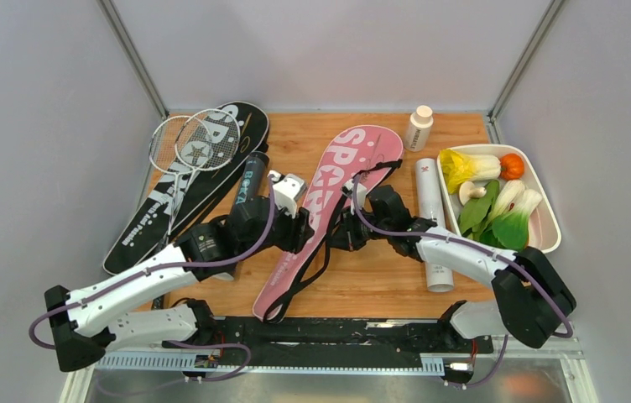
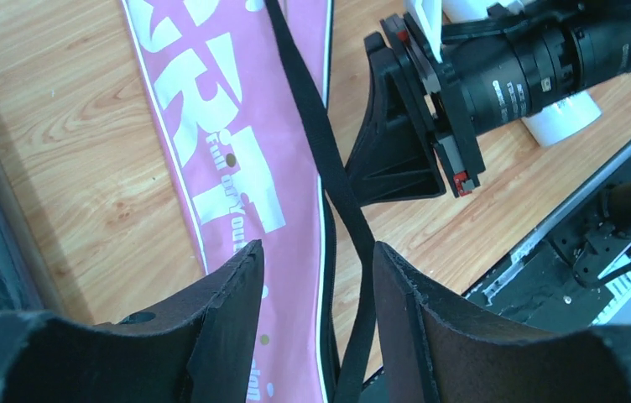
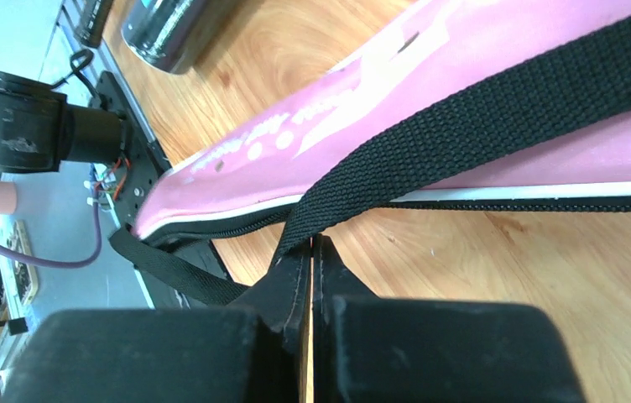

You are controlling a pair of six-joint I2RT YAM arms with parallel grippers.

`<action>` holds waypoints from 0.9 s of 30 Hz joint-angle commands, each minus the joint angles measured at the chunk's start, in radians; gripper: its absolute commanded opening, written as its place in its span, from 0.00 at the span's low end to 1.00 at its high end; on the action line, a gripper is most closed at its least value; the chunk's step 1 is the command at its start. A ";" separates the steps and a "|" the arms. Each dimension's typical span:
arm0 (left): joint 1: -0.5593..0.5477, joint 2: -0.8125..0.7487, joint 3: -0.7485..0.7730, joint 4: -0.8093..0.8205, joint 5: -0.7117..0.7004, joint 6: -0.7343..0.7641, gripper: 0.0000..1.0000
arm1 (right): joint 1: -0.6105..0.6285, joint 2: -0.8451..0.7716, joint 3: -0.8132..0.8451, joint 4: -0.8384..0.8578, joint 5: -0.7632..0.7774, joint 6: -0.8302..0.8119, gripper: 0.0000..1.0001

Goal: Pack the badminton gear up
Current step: Zip the racket bag at the center of the board.

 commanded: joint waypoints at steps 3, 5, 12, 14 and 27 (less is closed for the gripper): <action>0.069 0.105 0.115 -0.038 -0.036 -0.041 0.57 | -0.002 -0.062 -0.026 0.122 0.006 -0.033 0.00; 0.090 0.244 0.168 -0.008 -0.029 -0.020 0.58 | -0.002 -0.074 -0.053 0.155 -0.002 -0.025 0.00; 0.111 0.570 0.337 0.059 0.096 0.063 0.62 | -0.001 -0.150 -0.140 0.274 0.038 0.006 0.00; 0.111 0.638 0.357 0.084 0.124 0.063 0.63 | 0.002 -0.162 -0.174 0.312 0.053 0.012 0.00; 0.273 0.883 0.392 0.166 0.180 -0.058 0.39 | 0.019 -0.102 -0.320 0.482 0.113 -0.017 0.00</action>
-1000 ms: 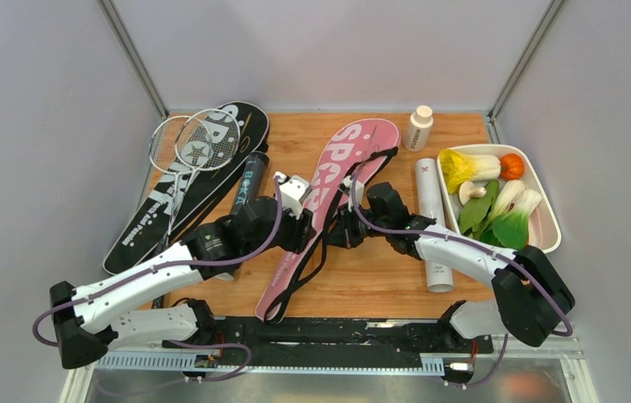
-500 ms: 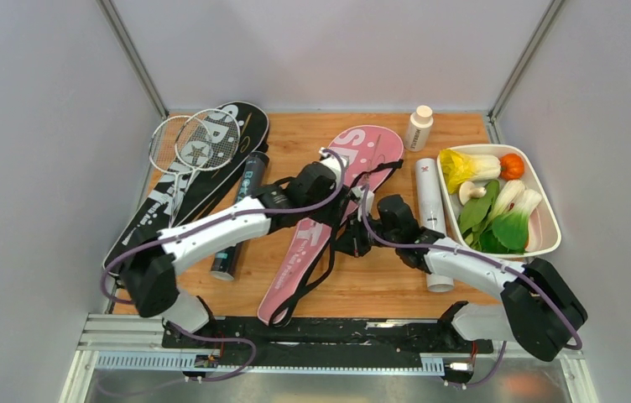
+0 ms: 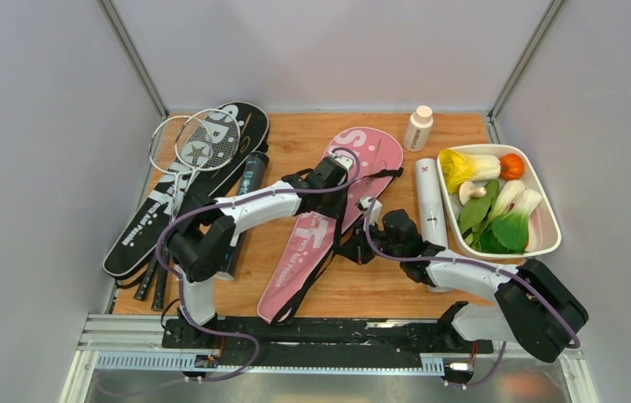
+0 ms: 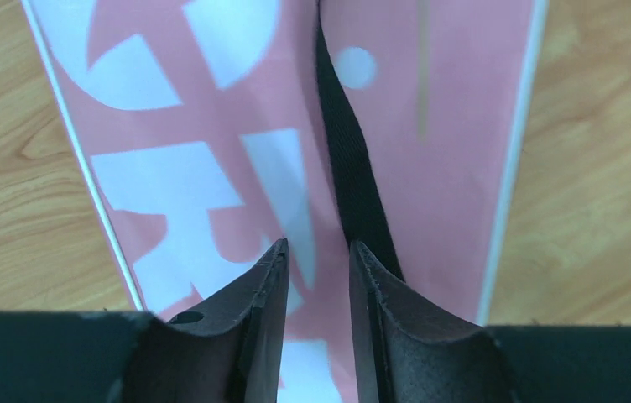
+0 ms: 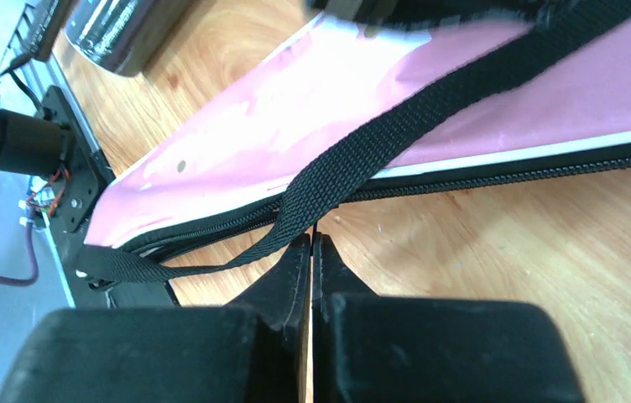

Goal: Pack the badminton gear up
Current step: Zip the racket bag at the center of the board.

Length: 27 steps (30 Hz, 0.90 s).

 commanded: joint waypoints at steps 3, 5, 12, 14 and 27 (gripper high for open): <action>0.120 0.021 -0.047 0.147 0.133 -0.123 0.38 | 0.048 0.006 -0.044 0.192 0.036 -0.045 0.00; 0.134 0.034 -0.049 0.159 0.144 -0.137 0.39 | 0.057 0.027 -0.031 0.183 0.045 -0.055 0.00; 0.174 0.162 0.017 0.090 0.081 -0.187 0.38 | 0.147 0.104 0.001 0.154 0.106 -0.075 0.00; 0.185 0.186 0.021 0.091 0.083 -0.204 0.38 | 0.189 0.123 0.003 0.138 0.153 -0.072 0.00; 0.199 0.262 0.054 0.086 0.034 -0.246 0.33 | 0.558 0.188 0.067 0.111 0.382 0.026 0.00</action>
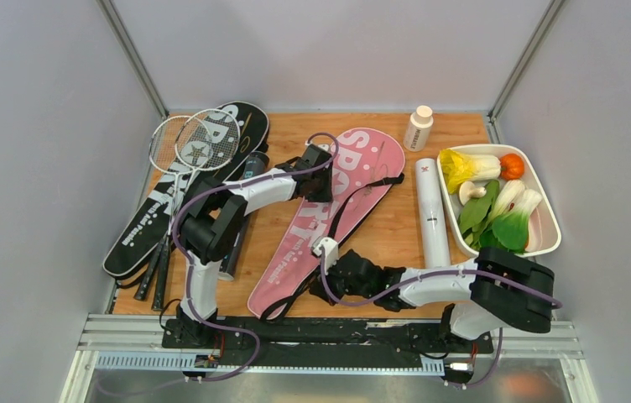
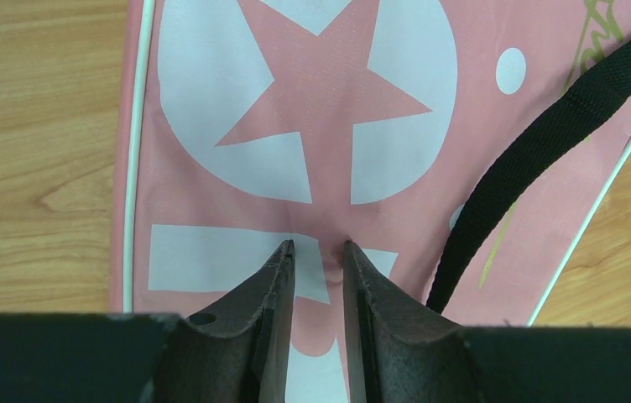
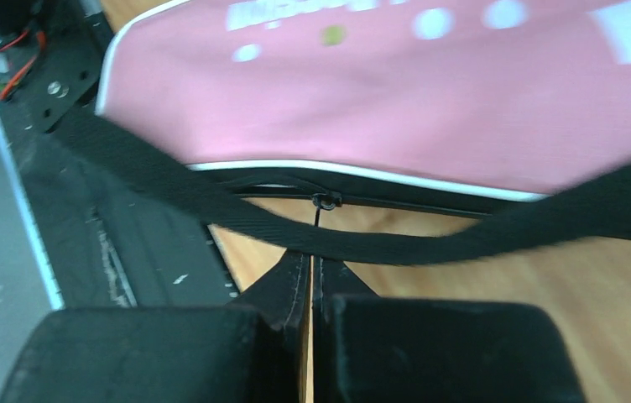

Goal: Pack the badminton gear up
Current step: Zip the racket bag at the center of the board.

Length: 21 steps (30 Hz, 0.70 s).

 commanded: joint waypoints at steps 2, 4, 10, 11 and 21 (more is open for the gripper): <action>0.014 0.104 0.008 -0.009 -0.078 -0.012 0.32 | 0.150 0.013 0.065 0.022 0.084 0.078 0.00; 0.016 0.113 0.010 -0.006 -0.077 -0.017 0.31 | 0.215 0.041 0.094 0.001 0.131 0.088 0.00; 0.019 0.127 0.005 0.018 -0.066 -0.036 0.30 | 0.342 0.199 0.192 0.003 0.177 0.136 0.00; 0.019 0.128 0.003 0.027 -0.066 -0.039 0.30 | 0.359 0.227 0.210 0.006 0.192 0.138 0.00; 0.027 0.123 -0.069 0.085 -0.092 -0.059 0.28 | 0.474 0.381 0.382 -0.023 0.383 0.145 0.00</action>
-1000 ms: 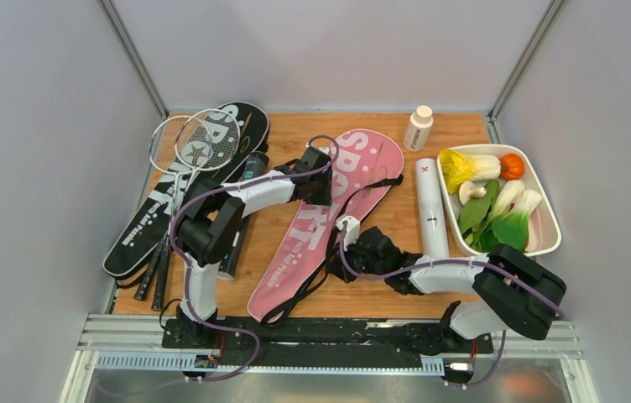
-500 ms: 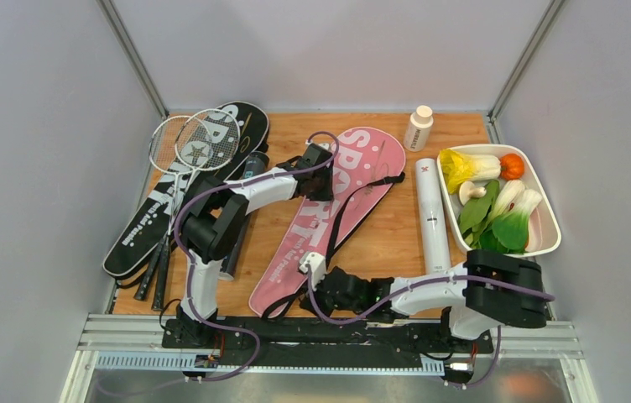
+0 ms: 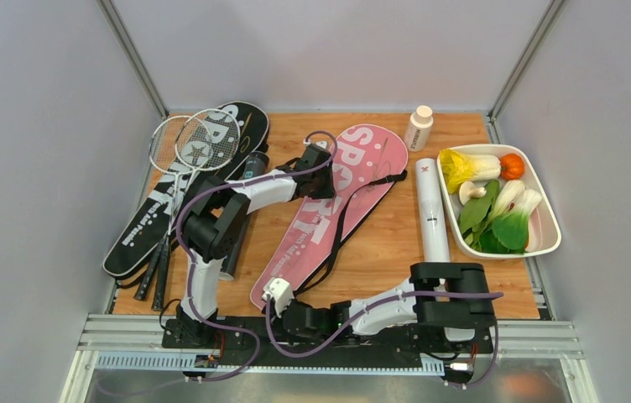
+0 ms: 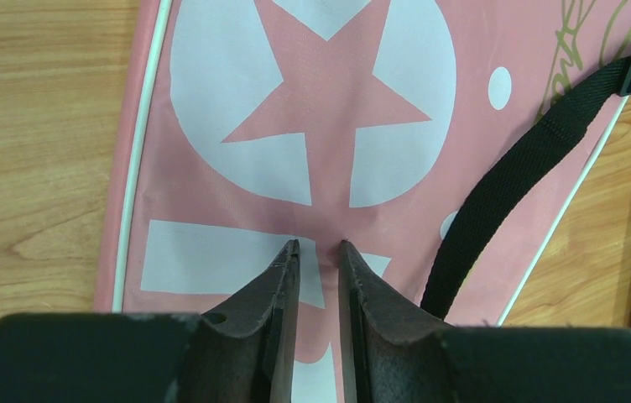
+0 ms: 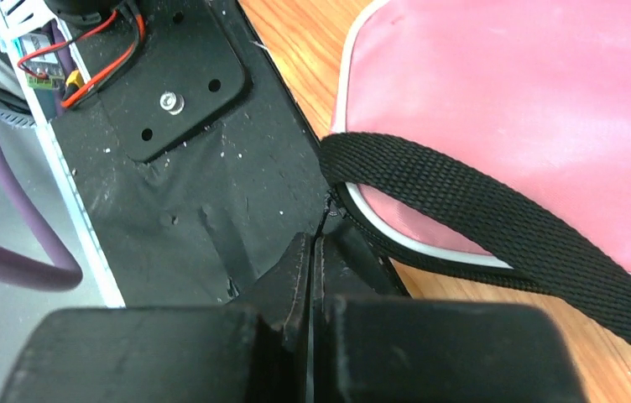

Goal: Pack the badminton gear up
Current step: Zip the racket bag at the center of the board, then adjust the racket bag at the center of the board.

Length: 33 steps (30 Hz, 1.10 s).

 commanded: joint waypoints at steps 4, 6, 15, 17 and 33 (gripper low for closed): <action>0.030 0.064 -0.126 0.018 -0.099 -0.015 0.28 | 0.056 0.051 0.009 0.117 -0.014 0.033 0.00; 0.031 0.065 -0.118 0.028 -0.083 -0.025 0.28 | 0.061 0.041 0.021 0.080 0.009 0.025 0.00; 0.031 -0.083 -0.070 -0.023 -0.110 0.032 0.33 | 0.055 -0.273 -0.095 -0.185 0.096 0.195 0.61; 0.031 -0.134 -0.053 -0.056 -0.134 0.095 0.35 | 0.031 -0.382 -0.129 -0.235 0.094 0.236 0.69; 0.162 -0.423 -0.201 -0.255 -0.345 0.300 0.43 | -0.728 -0.330 -0.131 -0.342 0.069 0.243 0.67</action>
